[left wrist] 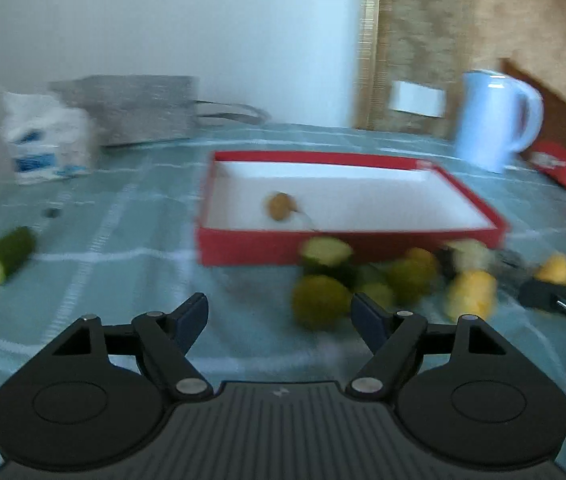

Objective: Organize fruits
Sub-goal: 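Carry the yellow fruit into the red tray and open the right tool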

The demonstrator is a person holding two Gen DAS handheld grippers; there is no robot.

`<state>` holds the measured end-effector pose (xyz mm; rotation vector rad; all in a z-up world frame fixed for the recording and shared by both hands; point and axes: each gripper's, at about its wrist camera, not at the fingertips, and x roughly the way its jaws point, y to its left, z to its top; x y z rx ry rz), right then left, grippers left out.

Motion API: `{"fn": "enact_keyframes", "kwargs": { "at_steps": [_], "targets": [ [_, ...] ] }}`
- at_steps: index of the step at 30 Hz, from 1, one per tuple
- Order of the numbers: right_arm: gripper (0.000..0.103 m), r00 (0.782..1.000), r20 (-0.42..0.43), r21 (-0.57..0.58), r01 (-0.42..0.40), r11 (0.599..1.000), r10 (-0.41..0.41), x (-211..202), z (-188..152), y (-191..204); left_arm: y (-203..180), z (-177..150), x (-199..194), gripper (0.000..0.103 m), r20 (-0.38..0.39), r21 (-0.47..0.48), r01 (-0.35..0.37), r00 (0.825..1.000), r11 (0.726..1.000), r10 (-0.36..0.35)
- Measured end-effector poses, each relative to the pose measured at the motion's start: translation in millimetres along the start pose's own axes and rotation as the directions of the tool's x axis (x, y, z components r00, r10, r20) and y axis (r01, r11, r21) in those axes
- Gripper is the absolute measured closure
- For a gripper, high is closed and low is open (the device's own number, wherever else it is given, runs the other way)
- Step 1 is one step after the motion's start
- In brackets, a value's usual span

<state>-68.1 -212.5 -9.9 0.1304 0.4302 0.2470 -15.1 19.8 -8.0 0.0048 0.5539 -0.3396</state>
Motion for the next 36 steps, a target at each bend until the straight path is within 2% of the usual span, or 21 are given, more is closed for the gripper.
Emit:
{"fn": "enact_keyframes", "kwargs": {
  "at_steps": [1,2,7,9,10,13,20,28,36],
  "targets": [
    [0.061,1.000,-0.003,0.006,0.000,1.000,0.000,0.7,0.0,-1.0,1.2,-2.4,-0.9,0.024,0.001,-0.001,0.039,0.999,0.999,-0.039],
    [0.061,1.000,-0.005,0.008,0.004,1.000,-0.004,1.3,0.2,-1.7,1.4,-3.3,-1.0,0.024,-0.002,-0.002,0.042,0.999,0.999,-0.042],
    [0.061,1.000,-0.004,0.000,0.012,1.000,-0.012,3.5,5.8,1.4,2.3,0.5,14.6,0.024,-0.062,-0.011,-0.059,0.996,0.998,0.058],
    [0.061,1.000,0.002,-0.005,0.014,1.000,-0.014,3.6,10.8,2.0,4.2,1.2,16.4,0.023,-0.065,-0.027,-0.070,0.996,0.997,0.068],
    [0.061,1.000,0.006,-0.009,0.013,1.000,-0.013,3.5,14.2,1.9,2.9,0.7,16.9,0.020,-0.064,-0.019,-0.077,0.995,0.997,0.076],
    [0.061,1.000,0.021,-0.018,0.020,1.000,-0.020,4.6,26.6,0.3,-1.7,0.8,23.2,0.002,-0.102,0.009,-0.147,0.984,0.989,0.147],
    [0.061,0.998,0.011,-0.037,0.060,0.998,-0.059,29.5,65.5,-11.2,-0.6,0.5,24.4,0.000,-0.112,0.010,-0.164,0.980,0.986,0.164],
    [0.061,0.988,-0.122,-0.044,0.088,0.995,-0.093,97.7,97.8,-31.6,-1.1,0.4,25.2,0.000,-0.112,0.014,-0.165,0.980,0.986,0.166],
    [0.061,0.956,-0.272,-0.021,0.105,0.994,-0.107,158.3,102.1,-45.3,-1.2,0.4,25.2,0.000,-0.113,0.015,-0.166,0.980,0.986,0.166]
  ]
}}
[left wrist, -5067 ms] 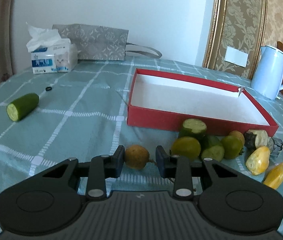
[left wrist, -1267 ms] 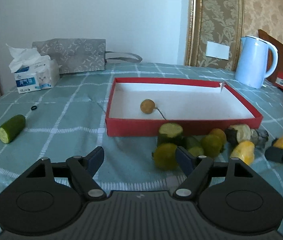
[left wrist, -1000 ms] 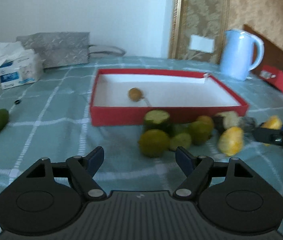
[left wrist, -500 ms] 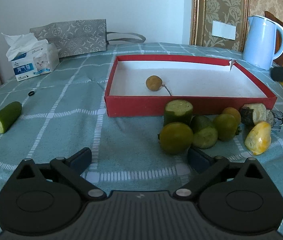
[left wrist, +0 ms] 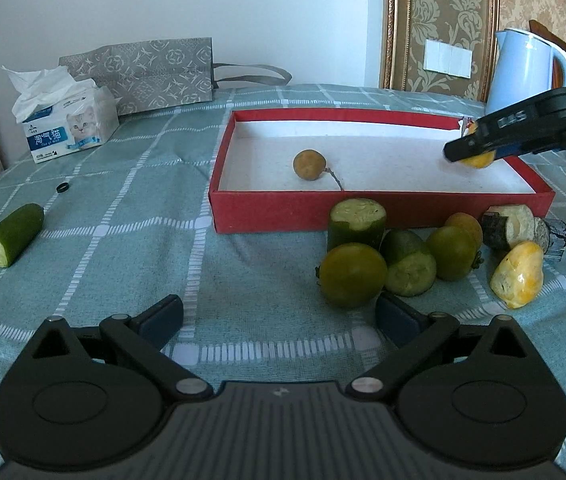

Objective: Organize fruits
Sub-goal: 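Carry the yellow fruit into the red tray and open the right tool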

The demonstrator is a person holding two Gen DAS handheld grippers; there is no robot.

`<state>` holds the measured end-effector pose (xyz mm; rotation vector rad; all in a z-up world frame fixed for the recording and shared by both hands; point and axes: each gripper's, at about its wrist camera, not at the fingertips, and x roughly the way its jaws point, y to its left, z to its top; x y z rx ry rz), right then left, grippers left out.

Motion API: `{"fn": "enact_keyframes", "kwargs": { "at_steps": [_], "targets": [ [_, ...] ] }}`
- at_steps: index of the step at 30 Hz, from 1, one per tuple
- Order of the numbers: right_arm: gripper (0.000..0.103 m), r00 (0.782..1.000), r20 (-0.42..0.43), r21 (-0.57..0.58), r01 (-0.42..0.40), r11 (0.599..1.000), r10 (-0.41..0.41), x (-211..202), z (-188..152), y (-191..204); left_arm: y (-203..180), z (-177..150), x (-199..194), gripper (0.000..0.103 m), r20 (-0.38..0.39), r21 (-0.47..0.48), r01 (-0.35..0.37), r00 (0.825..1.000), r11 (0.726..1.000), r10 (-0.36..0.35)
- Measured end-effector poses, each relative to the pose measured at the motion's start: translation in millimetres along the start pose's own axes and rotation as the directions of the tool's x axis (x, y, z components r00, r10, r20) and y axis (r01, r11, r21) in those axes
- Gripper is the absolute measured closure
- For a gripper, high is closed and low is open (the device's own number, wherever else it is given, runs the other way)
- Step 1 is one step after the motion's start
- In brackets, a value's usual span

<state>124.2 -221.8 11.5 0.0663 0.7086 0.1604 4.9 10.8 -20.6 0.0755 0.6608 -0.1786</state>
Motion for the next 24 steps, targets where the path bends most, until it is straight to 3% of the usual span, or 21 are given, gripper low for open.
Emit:
{"fn": "enact_keyframes", "kwargs": {
  "at_steps": [9,11,14,20,24],
  "targets": [
    [0.058,0.998,-0.059,0.035,0.029,0.999,-0.027,25.3,4.3,-3.8,0.0,0.0,0.0,0.000,0.000,0.000,0.000,1.000,1.000,0.000],
    [0.052,0.999,-0.040,0.040,0.026,0.999,-0.025,21.3,4.7,-3.8,0.2,-0.1,-0.2,0.000,0.000,0.000,0.000,1.000,1.000,0.000],
    [0.030,1.000,-0.004,0.050,0.026,0.998,-0.026,12.5,6.1,-5.6,0.1,-0.1,-0.2,0.000,0.000,0.000,0.000,1.000,1.000,0.000],
    [0.030,0.995,0.083,0.047,0.050,0.998,-0.054,-27.1,-1.6,-8.9,-0.1,0.0,0.0,0.000,0.000,0.000,0.000,1.000,1.000,0.000],
    [0.030,0.983,0.163,0.045,0.079,0.996,-0.086,-77.6,-32.2,-14.1,-0.1,0.0,0.0,0.000,0.000,0.000,0.000,1.000,1.000,0.000]
  ]
}}
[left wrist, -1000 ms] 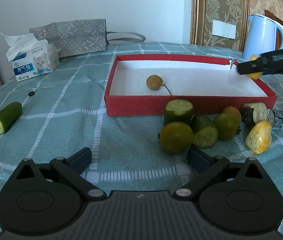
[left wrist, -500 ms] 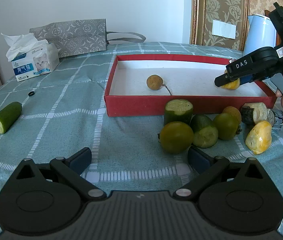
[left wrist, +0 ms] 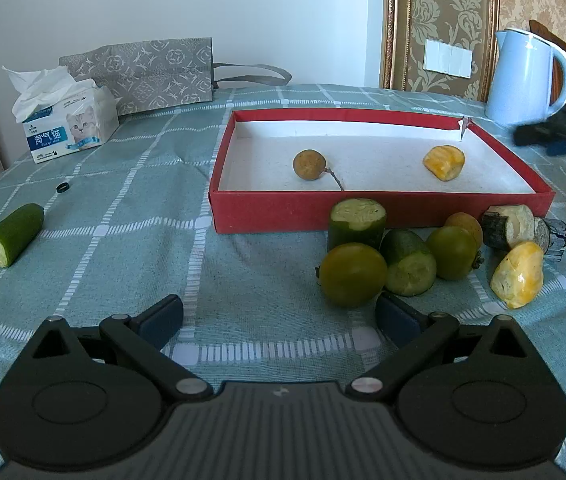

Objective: Organize fruits
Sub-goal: 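Carry the yellow fruit into the red tray and open the right tool, then move the right tool to the dark cut vegetable chunk and grasp it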

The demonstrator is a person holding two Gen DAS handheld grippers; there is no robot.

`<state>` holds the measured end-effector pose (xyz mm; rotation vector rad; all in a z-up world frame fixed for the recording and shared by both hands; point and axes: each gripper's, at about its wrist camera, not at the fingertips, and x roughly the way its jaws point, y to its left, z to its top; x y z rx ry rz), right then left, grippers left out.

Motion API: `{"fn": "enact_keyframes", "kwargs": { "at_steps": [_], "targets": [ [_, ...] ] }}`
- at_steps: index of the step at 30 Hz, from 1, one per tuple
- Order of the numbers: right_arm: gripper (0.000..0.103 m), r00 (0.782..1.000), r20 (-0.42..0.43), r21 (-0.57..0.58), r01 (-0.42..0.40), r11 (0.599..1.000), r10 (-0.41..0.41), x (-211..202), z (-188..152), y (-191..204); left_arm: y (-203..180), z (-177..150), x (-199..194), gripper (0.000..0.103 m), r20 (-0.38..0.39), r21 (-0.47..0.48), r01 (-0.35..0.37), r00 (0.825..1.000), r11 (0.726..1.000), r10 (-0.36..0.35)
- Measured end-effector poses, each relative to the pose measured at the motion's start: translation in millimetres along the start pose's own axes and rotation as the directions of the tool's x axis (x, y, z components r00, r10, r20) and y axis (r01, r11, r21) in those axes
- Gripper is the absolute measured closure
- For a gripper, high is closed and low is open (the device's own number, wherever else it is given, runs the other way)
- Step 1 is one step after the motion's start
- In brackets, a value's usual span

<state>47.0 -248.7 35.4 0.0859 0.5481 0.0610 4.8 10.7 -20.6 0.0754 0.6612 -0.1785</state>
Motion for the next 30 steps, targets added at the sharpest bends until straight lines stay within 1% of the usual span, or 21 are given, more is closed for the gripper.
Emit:
{"fn": "enact_keyframes", "kwargs": {
  "at_steps": [3,4,6,8,10,13,15,17,20,22,24,26,28,30],
  "targets": [
    [0.030,0.998,0.052,-0.011,0.047,0.999,-0.047,-30.3,-25.2,-3.0,0.0,0.0,0.0,0.000,0.000,0.000,0.000,1.000,1.000,0.000],
    [0.026,0.995,0.063,-0.014,0.073,0.997,-0.072,-36.3,-35.1,-2.0,0.0,0.0,0.0,0.000,0.000,0.000,0.000,1.000,1.000,0.000],
    [0.023,0.993,0.069,-0.019,0.097,0.995,-0.095,-39.7,-50.0,0.7,0.1,-0.1,-0.1,0.000,0.000,0.000,0.000,1.000,1.000,0.000],
    [0.023,0.991,0.073,-0.031,0.114,0.993,-0.112,-38.8,-62.6,5.8,0.2,-0.1,-0.2,0.000,0.000,0.000,0.000,1.000,1.000,0.000],
    [0.023,0.992,0.060,-0.051,0.113,0.992,-0.110,-35.5,-69.7,11.7,0.0,0.0,0.0,0.000,0.000,0.000,0.000,1.000,1.000,0.000],
    [0.023,0.993,0.063,-0.064,0.102,0.993,-0.098,-35.2,-73.8,18.2,0.0,0.0,0.0,0.000,0.000,0.000,0.000,1.000,1.000,0.000],
    [0.023,0.988,0.083,-0.082,0.137,0.987,-0.130,-35.6,-75.1,22.9,0.0,0.0,0.0,0.000,0.000,0.000,0.000,1.000,1.000,0.000],
    [0.023,0.984,0.079,-0.093,0.166,0.982,-0.159,-32.4,-75.1,26.1,-0.1,0.0,0.0,0.000,0.000,0.000,0.000,1.000,1.000,0.000],
    [0.023,0.985,0.076,-0.073,0.162,0.984,-0.157,-30.1,-73.7,25.2,-0.1,0.0,0.0,0.000,0.000,0.000,0.000,1.000,1.000,0.000],
    [0.023,0.990,0.062,-0.049,0.130,0.990,-0.127,-29.6,-72.9,24.8,0.0,0.0,0.0,0.000,0.000,0.000,0.000,1.000,1.000,0.000],
    [0.023,0.992,0.066,-0.029,0.105,0.994,-0.103,-31.7,-72.9,25.1,-0.1,0.0,0.0,0.000,0.000,0.000,0.000,1.000,1.000,0.000],
    [0.023,0.989,0.071,-0.045,0.135,0.990,-0.131,-30.0,-73.4,29.5,0.0,-0.1,0.0,0.000,0.000,0.000,0.000,1.000,1.000,0.000],
    [0.023,0.986,0.038,-0.071,0.165,0.984,-0.163,-21.7,-75.0,33.3,-0.1,-0.1,0.0,0.000,0.000,0.000,0.000,1.000,1.000,0.000],
    [0.023,0.987,0.002,-0.066,0.161,0.985,-0.162,-15.4,-76.3,33.6,-0.1,-0.1,0.0,0.000,0.000,0.000,0.000,1.000,1.000,0.000]
  ]
}}
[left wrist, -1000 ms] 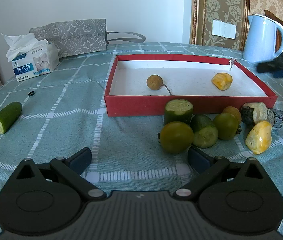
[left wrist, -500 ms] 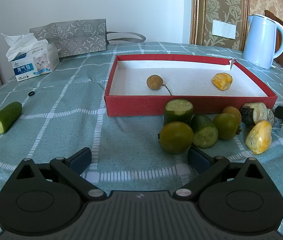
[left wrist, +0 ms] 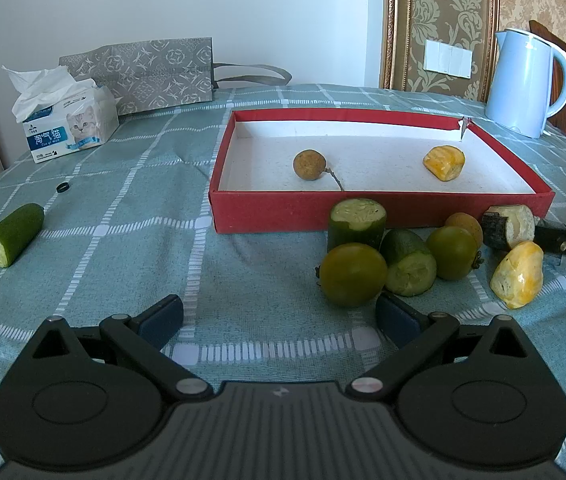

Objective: Organize fruits
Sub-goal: 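Move the right tool to the dark cut vegetable chunk and grasp it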

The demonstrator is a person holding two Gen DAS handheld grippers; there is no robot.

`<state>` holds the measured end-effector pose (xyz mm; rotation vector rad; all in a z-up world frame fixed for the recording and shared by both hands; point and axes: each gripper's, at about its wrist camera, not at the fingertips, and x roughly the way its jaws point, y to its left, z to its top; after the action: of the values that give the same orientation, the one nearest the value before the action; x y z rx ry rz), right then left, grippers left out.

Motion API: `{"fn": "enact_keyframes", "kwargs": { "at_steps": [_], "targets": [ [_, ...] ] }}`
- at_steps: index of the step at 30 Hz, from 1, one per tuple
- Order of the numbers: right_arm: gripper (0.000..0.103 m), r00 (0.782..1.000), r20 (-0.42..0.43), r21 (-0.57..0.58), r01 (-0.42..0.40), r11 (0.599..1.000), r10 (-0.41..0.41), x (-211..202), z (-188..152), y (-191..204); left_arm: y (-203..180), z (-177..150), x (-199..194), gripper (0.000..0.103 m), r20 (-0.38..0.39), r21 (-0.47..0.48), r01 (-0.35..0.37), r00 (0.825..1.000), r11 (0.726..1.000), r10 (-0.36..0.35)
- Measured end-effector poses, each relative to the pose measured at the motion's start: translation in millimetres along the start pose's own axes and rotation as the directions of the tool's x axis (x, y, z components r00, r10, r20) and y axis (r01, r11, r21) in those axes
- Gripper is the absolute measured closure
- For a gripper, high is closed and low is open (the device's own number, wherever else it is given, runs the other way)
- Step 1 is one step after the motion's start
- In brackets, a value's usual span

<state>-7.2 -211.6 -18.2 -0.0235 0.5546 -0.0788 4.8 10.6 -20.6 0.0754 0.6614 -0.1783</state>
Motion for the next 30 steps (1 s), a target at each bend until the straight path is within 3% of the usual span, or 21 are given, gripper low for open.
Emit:
{"fn": "enact_keyframes", "kwargs": {
  "at_steps": [4,7,13,20,23,25,30],
  "targets": [
    [0.027,1.000,-0.002,0.009,0.021,1.000,-0.021,4.1,0.3,0.1,0.1,-0.1,-0.1,0.000,0.000,0.000,0.000,1.000,1.000,0.000],
    [0.044,0.998,-0.061,0.033,-0.022,0.999,0.024,11.9,-0.7,-4.6,0.0,0.0,0.0,0.000,0.000,0.000,0.000,1.000,1.000,0.000],
    [0.071,0.999,-0.052,0.062,-0.003,0.998,0.006,8.0,-3.4,-12.7,1.0,-0.5,-0.3,0.000,0.004,-0.008,0.005,1.000,1.000,-0.005],
    [0.070,0.998,-0.056,0.055,-0.004,0.998,0.008,8.7,-2.4,-14.1,10.5,-3.8,-12.2,0.000,0.068,-0.059,0.024,0.998,0.998,-0.020],
    [0.068,0.998,-0.056,0.054,-0.008,0.999,0.011,9.1,-2.3,-13.9,5.5,-3.7,-14.8,0.000,0.081,-0.029,0.027,0.996,0.999,-0.025],
    [0.060,0.998,-0.060,0.038,-0.018,0.999,0.020,9.8,-2.2,-11.3,-1.5,-3.3,-15.8,0.000,0.088,0.000,0.026,0.996,1.000,-0.025],
    [0.060,0.998,-0.061,0.036,-0.023,0.999,0.025,9.4,-2.5,-10.5,-26.9,1.6,-12.7,0.000,0.109,0.106,-0.018,0.994,0.994,0.006]
  ]
}}
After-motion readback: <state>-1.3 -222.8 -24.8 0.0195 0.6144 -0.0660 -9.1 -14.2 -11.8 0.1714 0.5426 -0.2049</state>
